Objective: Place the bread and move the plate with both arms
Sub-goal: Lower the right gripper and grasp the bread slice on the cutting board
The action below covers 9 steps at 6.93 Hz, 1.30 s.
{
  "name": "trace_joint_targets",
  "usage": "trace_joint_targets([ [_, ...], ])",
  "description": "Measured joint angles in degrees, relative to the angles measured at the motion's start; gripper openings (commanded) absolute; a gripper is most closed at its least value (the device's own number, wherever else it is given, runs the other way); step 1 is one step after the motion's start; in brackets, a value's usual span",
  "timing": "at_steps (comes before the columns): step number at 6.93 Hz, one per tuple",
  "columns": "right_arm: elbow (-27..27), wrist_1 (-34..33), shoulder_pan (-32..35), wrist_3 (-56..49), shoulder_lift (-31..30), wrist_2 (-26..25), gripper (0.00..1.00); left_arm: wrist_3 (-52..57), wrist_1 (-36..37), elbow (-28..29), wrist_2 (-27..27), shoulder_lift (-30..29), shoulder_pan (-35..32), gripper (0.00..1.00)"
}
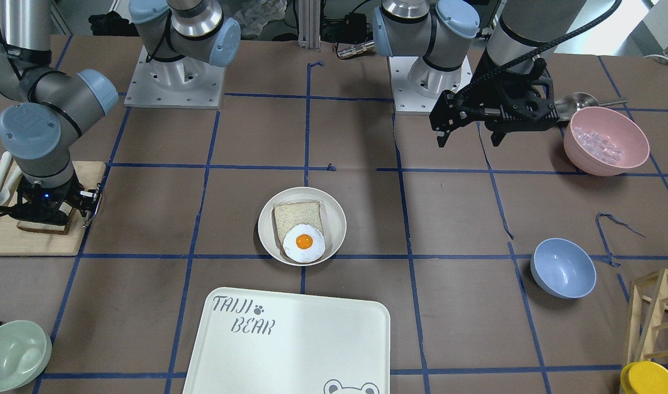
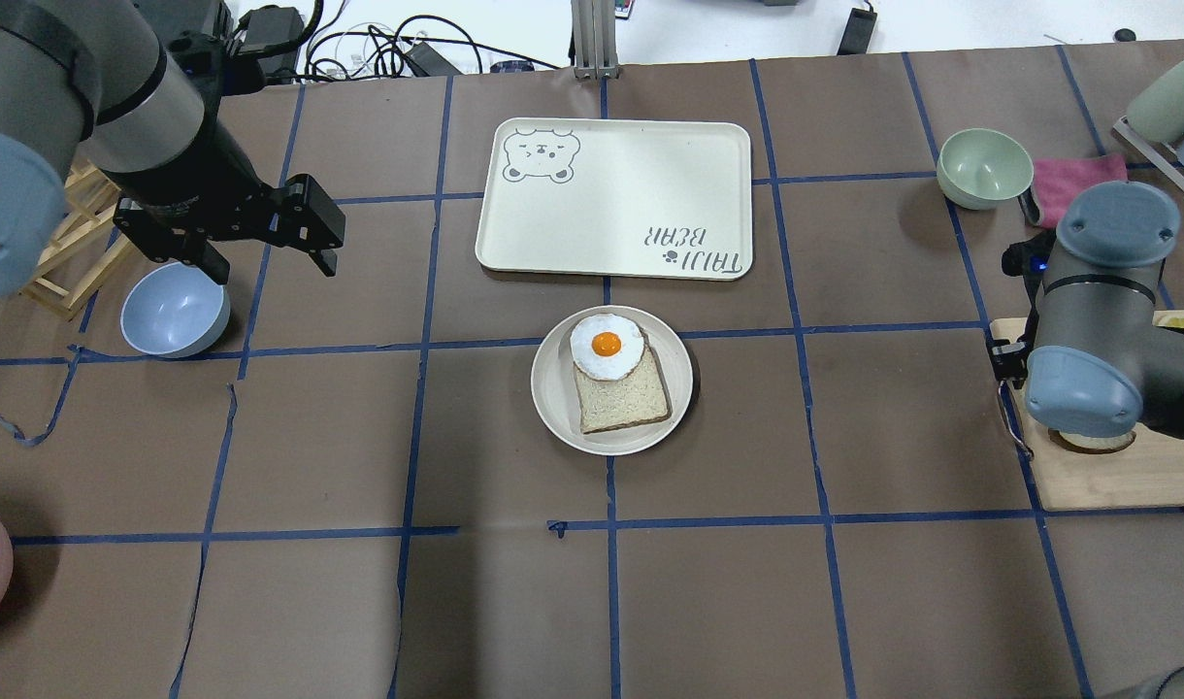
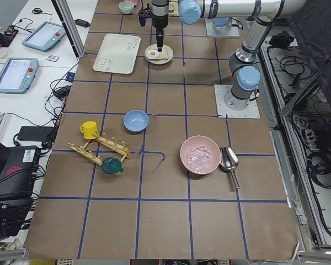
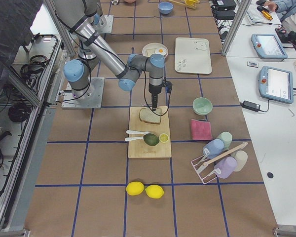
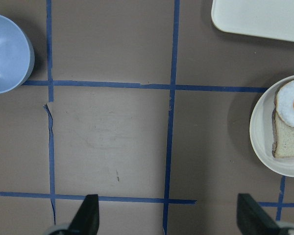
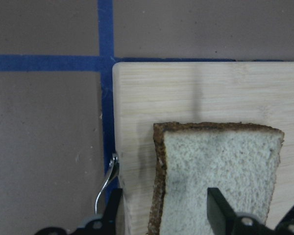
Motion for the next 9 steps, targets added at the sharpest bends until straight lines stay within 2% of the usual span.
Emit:
trace_joint_targets([
  [2, 0.05, -0.19, -0.28, -0.50, 0.45, -0.70, 0.55, 0.00, 0.13, 0.03, 0.08, 0.11, 0.05, 1.00],
  [4, 0.10, 0.33, -0.78, -0.34, 0.63, -0.69, 0.16, 0.00, 0.17, 0.07, 0.02, 0.10, 0.06, 1.00],
  [5, 0.10, 0.64, -0.93, -0.19, 0.67, -0.66, 0.03, 0.00, 0.16, 0.04, 0.05, 0.09, 0.03, 1.00],
  [9, -0.10, 3.55, -1.91, 0.11, 0.45, -0.24, 0.00, 0.00, 0.12, -0.04, 0.11, 0.02, -0.01, 1.00],
])
